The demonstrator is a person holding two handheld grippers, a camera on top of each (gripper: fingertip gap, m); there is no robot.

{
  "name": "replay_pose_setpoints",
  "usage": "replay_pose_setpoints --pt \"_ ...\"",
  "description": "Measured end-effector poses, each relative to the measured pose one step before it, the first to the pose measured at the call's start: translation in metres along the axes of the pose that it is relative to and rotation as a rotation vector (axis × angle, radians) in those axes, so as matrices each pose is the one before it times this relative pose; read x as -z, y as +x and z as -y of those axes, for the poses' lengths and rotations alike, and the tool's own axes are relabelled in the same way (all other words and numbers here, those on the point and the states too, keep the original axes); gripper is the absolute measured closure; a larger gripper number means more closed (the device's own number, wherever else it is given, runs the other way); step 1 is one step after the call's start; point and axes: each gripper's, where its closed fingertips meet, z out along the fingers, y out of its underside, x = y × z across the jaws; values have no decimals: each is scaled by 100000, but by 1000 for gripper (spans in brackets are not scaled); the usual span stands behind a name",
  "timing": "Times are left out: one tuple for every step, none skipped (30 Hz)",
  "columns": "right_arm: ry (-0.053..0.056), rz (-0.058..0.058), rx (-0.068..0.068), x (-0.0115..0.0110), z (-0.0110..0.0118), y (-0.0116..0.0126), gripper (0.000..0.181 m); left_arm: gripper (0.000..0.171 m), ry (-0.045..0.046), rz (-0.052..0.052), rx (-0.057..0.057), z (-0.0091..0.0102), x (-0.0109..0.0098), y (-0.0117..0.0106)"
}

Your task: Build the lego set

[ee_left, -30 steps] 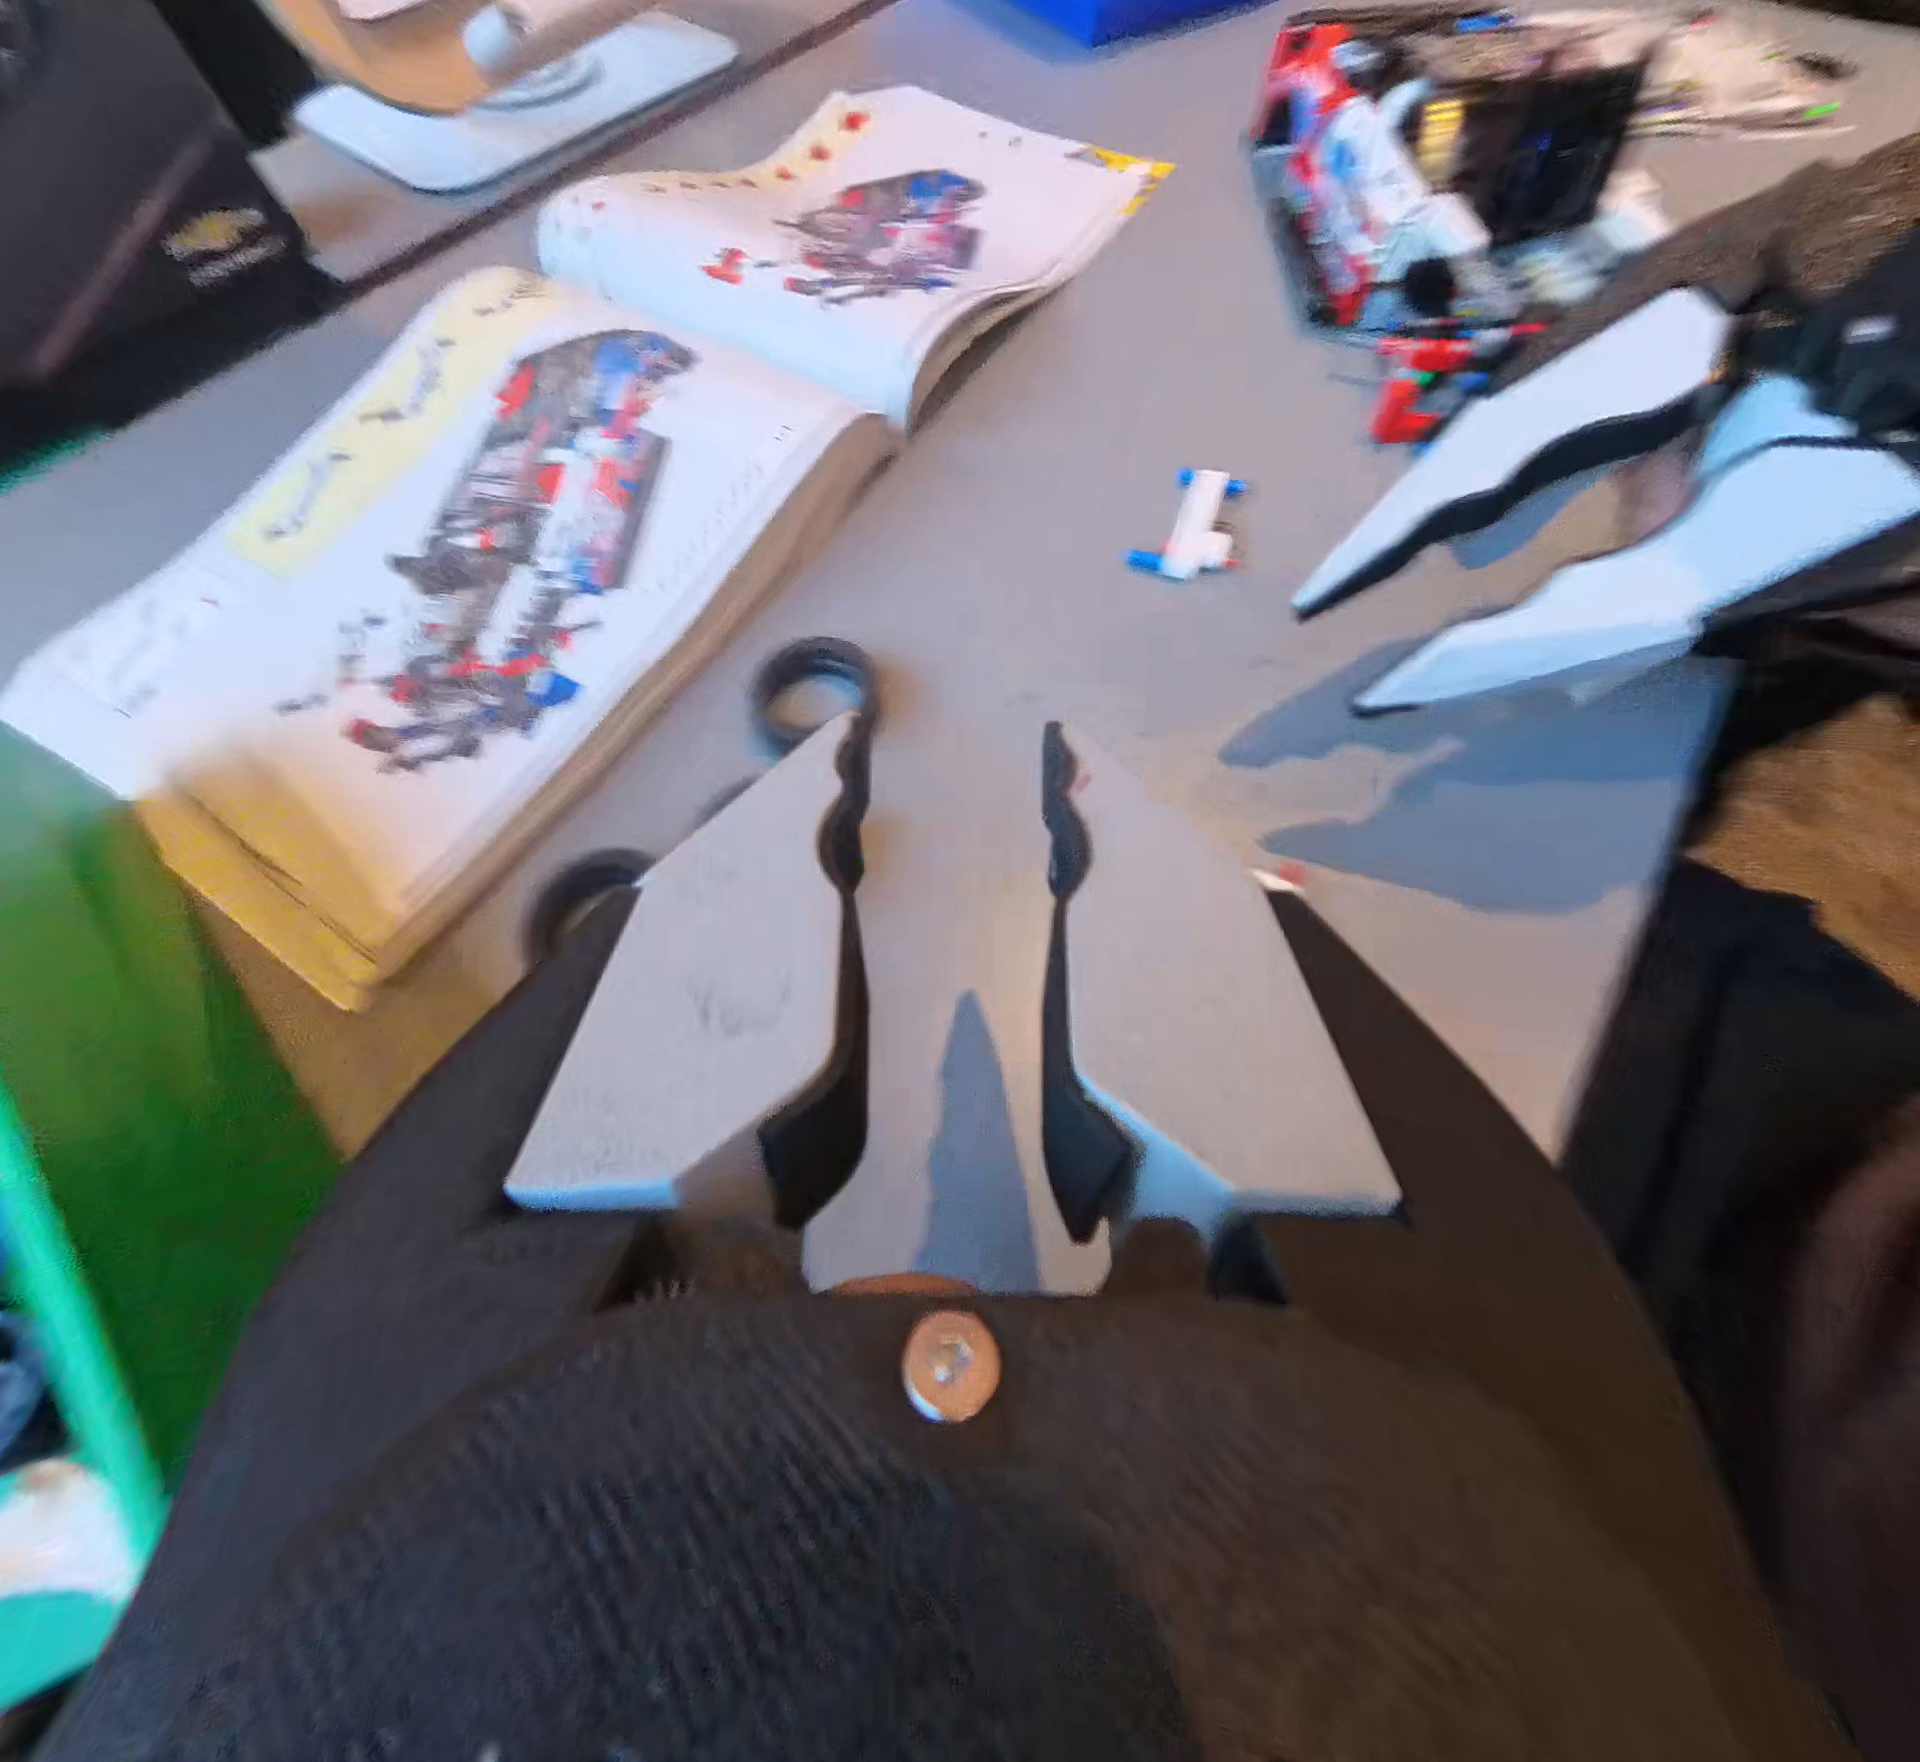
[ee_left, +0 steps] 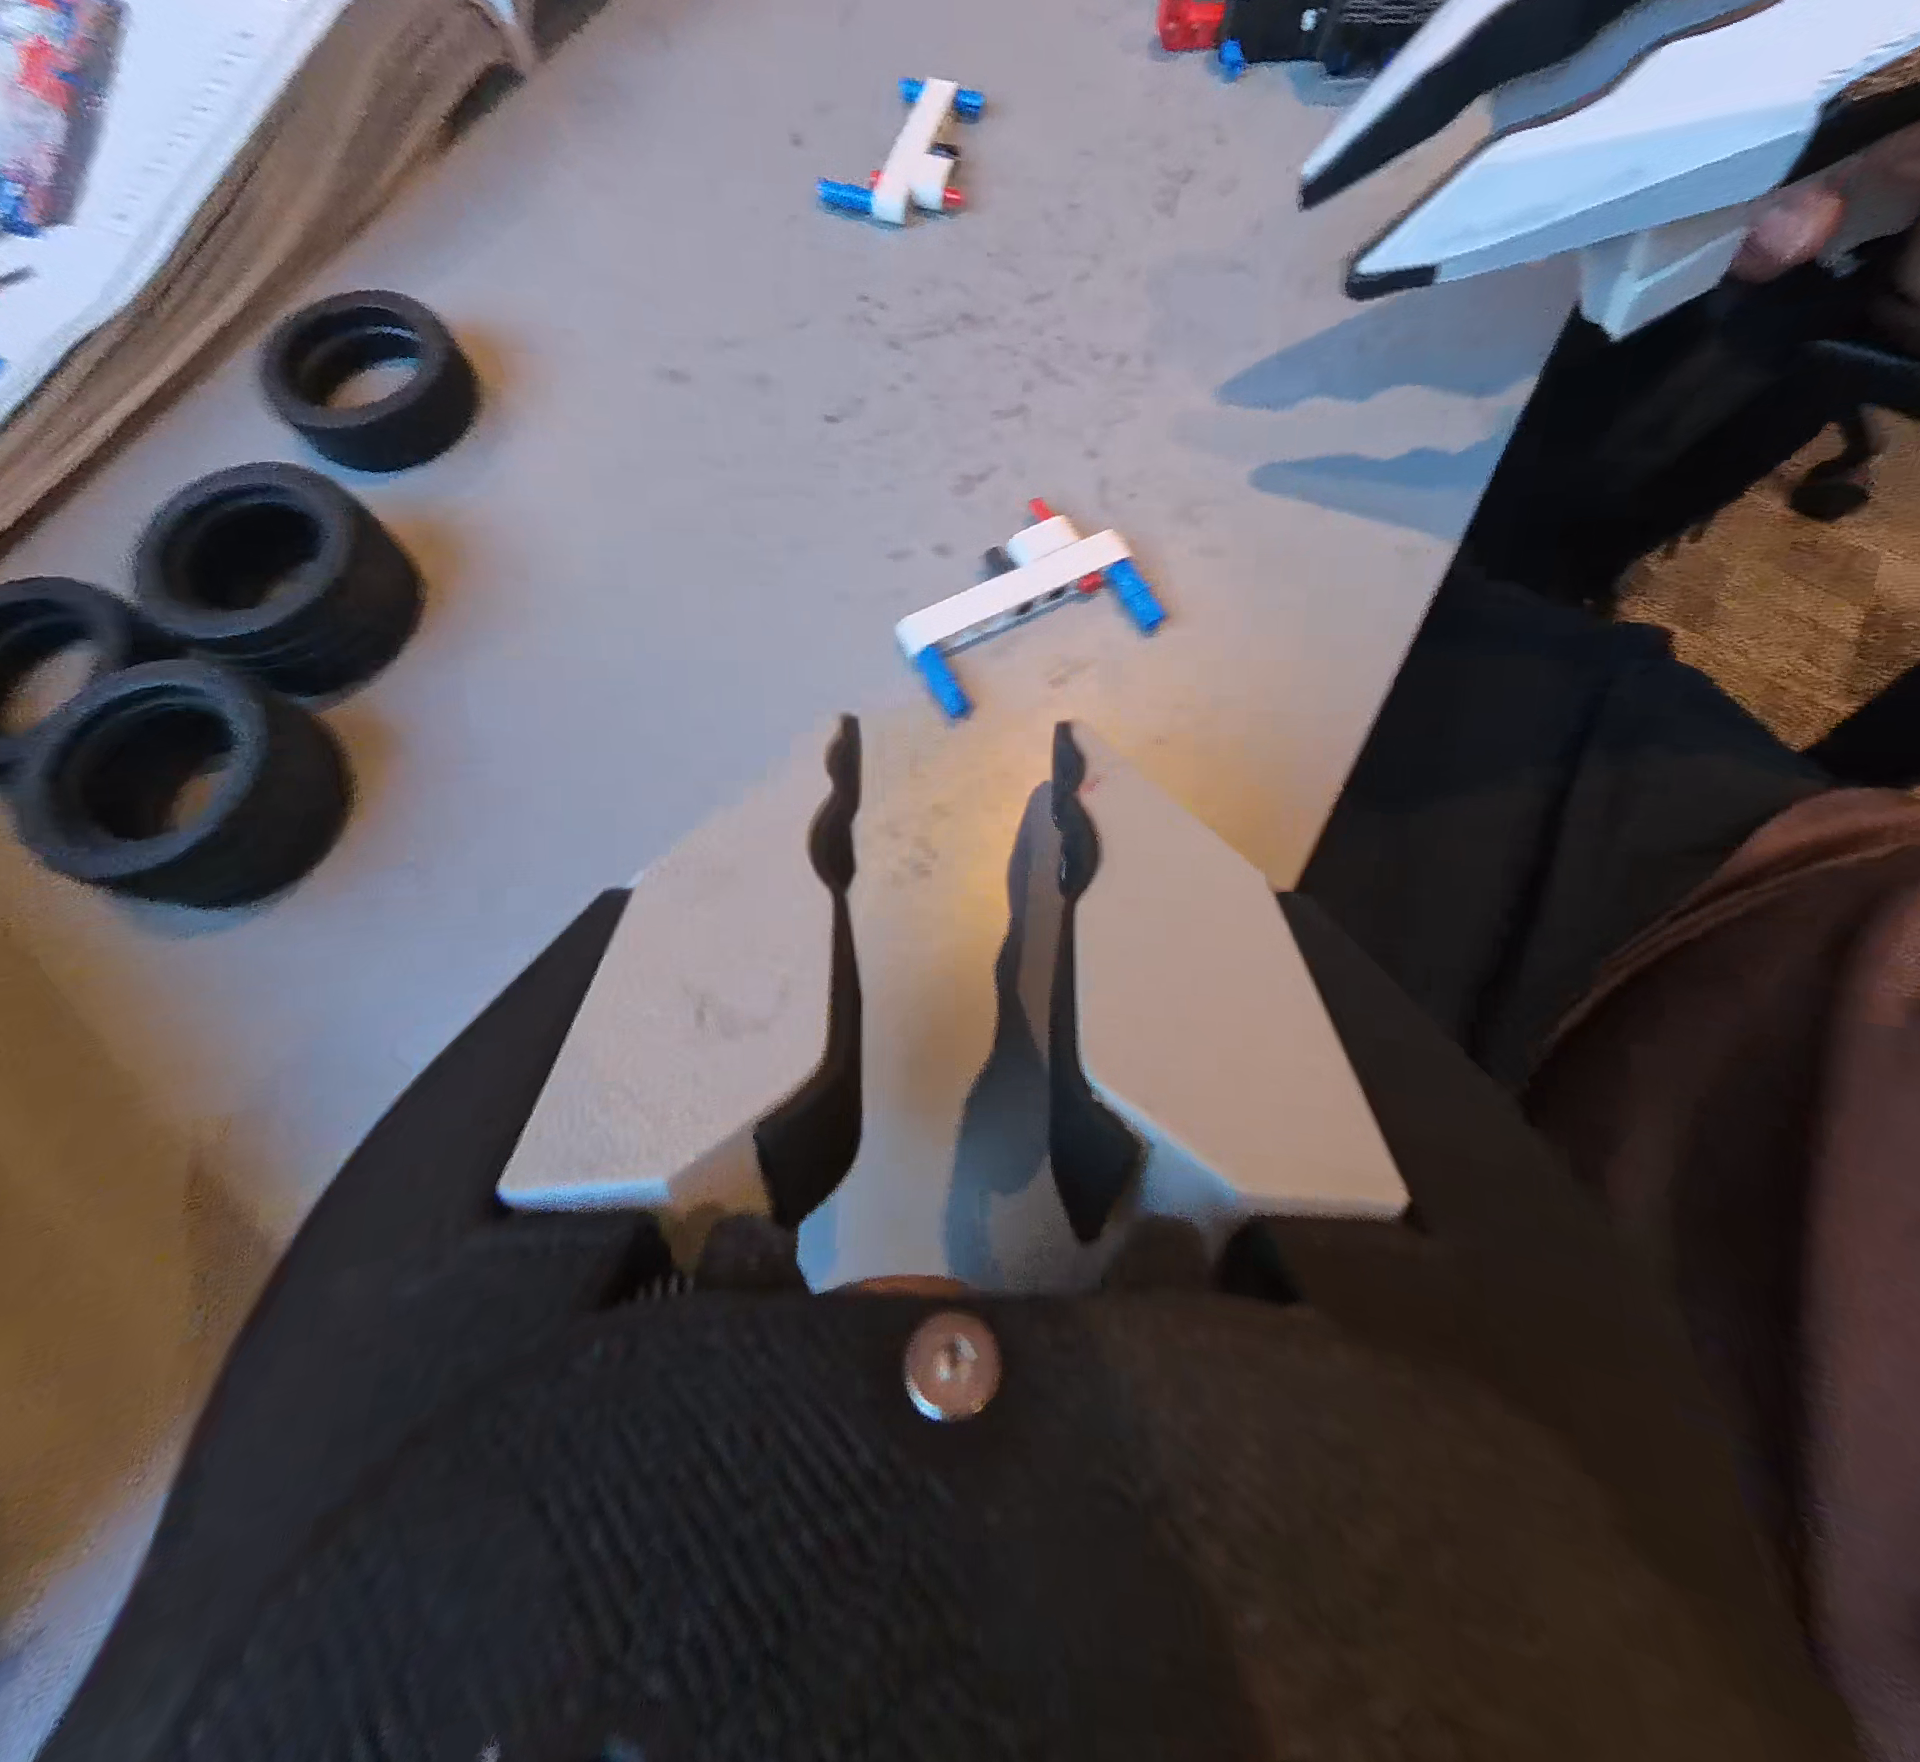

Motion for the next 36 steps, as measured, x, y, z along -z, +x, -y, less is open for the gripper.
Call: replay_pose_setpoints --pt "-282 501 -48 -144 18 -126 160 137 736 -1072 721 94 227 -406" --pt "-123 398 428 -163 22 -113 159 134 2525 -2368 -44 451 210 -154" --pt "-312 112 732 -201 -34 -74 159 134 4011 450 -975 652 186 -452" --pt "-850 62 640 -215 -93 -49 159 135 3538 2364 -1482 580 136 -669" --pt "-595 318 442 -200 -38 -95 159 136 2661 1937 -909 415 69 -575" --pt "66 547 290 -172 51 -113 159 135 1925 -1114 -414 280 27 -122" --pt "53 513 158 -169 48 -103 159 135 1766 -2714 -64 256 51 58" --pt "-529 375 15 -164 -71 -54 159 135 2595 -2399 -206 379 104 -56" --pt "-1006 512 -167 -124 -196 -63 159 136 3443 -2225 -528 500 137 -161" --pt "-1067 507 -459 -51 -262 -71 159 138 2847 -280 190 443 78 -492" --pt "-820 512 -713 66 -289 -96 159 138 1105 838 816 197 -40 -690" --pt "-543 588 -903 179 -325 -149 158 138 -438 84 805 5 -148 -542" --pt "-111 406 -935 270 -290 -142 158 137 -966 -33 866 -52 -223 -433" --pt "522 60 -926 292 -102 -89 158 136 -334 -171 -147 54 -236 -292" --pt "983 262 -338 282 53 -132 158 136 270 484 -823 147 -236 -260" --pt "890 -522 268 237 81 -12 158 136 110 904 -1063 124 -263 -213" --pt "171 -947 427 158 -3 64 158 136 -415 206 -1074 51 -284 -52" --pt "-430 -896 116 121 -99 79 156 136 -655 -153 -893 14 -280 29" --pt "137 -719 171 91 -60 55 155 136 -446 420 -724 35 -269 -35" --pt "124 -261 42 46 -70 18 155 136 -56 188 -699 76 -211 14" --pt "-501 -124 -350 0 -163 28 153 136 65 -162 -513 83 -171 41" --pt "-471 33 -746 11 -177 19 151 137 -8 -188 -254 58 -134 25" --pt "-9 691 -903 34 -85 -84 151 137 -53 -130 51 38 -102 -20" --pt "566 630 -654 55 41 -87 151 138 40 43 335 36 -76 -61" --pt "1018 252 -238 65 161 -39 151 138 142 102 525 38 -56 -101" --pt "1282 354 -109 41 260 -34 151 139 66 -91 602 30 -56 -77" --pt "1218 728 -88 -25 289 -80 151 139 -7 -352 507 26 -64 -49" --pt "745 936 28 -93 228 -90 152 139 -163 -556 366 0 -66 -11" --pt "398 797 224 -118 180 -61 152 139 -262 -647 209 -10 -65 32" --pt "593 827 498 -126 214 -68 152 139 -231 -736 18 -23 -28 74" --pt "883 920 731 -133 269 -73 153 139 44 -584 -222 8 -8 94" --pt "852 1046 758 -141 324 -76 154 139 403 -422 -637 37 39 101" --pt "868 1535 632 -169 405 -119 154 139 383 -534 -1357 38 56 105" --pt "980 1809 701 -193 429 -102 155 141 -353 1030 -2824 -99 79 -161" --pt "502 2095 613 -235 340 -94 155 146 -1202 4526 -3219 -239 111 -739" --pt "-215 2609 195 -262 200 -138 155 147 -1028 4904 -1544 -222 102 -829"
